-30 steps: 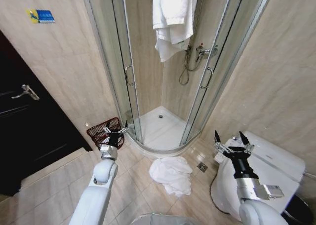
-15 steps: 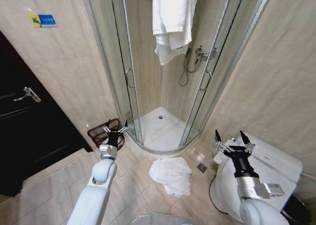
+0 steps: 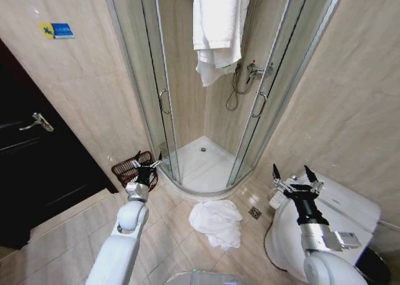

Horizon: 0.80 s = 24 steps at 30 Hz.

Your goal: Discard the used towel into the hamper.

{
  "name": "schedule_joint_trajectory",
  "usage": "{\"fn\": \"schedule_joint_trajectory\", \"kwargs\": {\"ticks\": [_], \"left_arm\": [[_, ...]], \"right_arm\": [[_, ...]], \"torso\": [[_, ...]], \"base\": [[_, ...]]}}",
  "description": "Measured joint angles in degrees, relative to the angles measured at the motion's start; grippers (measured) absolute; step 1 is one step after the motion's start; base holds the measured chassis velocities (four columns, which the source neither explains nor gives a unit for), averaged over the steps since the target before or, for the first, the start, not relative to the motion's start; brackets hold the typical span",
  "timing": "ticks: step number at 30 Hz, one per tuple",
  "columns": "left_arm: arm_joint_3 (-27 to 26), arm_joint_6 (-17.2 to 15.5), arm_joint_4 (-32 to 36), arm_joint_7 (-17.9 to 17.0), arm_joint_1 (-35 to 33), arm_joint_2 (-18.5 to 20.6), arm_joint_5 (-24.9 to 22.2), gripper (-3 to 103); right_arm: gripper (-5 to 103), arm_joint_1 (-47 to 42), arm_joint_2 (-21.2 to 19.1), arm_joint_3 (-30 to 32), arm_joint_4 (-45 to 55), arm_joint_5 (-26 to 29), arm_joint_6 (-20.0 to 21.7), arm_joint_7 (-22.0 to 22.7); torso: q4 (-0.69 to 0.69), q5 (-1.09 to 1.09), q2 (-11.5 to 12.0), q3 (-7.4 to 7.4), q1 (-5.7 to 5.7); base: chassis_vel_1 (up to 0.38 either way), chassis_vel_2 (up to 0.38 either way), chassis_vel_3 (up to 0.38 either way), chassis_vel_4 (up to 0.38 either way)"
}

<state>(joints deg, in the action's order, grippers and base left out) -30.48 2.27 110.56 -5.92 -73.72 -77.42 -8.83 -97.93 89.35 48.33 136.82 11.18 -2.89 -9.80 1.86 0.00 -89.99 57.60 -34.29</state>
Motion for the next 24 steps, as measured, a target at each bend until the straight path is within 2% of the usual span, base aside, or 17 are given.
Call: {"fn": "schedule_joint_trajectory", "kwargs": {"ticks": [17,22,24], "left_arm": [[0.4,0.4,-0.4,1.1,0.4,0.0,-0.3,100],[0.5,2.5,-0.5,1.0,-0.3,-0.7,-0.5,100],[0.2,4.2,-0.5,0.9,-1.4,-1.6,-0.5,100]], "right_arm": [[100,1.0,-0.1,-0.2,-0.2,0.0,1.0,0.1],[100,2.1,-1.0,-0.3,-0.4,0.5,1.5,0.2],[100,4.4,-2.9,-0.9,-1.5,1.2,1.7,0.8]], "torso": [[0.0,0.0,-4.2,2.27,-1.96],[0.0,0.0,-4.8,2.63,-2.24],[-0.01,-0.01,-4.9,2.65,-2.25]], "base": [[0.0,0.0,0.0,0.0],[0.0,0.0,0.0,0.0],[0.0,0.0,0.0,0.0]]}}
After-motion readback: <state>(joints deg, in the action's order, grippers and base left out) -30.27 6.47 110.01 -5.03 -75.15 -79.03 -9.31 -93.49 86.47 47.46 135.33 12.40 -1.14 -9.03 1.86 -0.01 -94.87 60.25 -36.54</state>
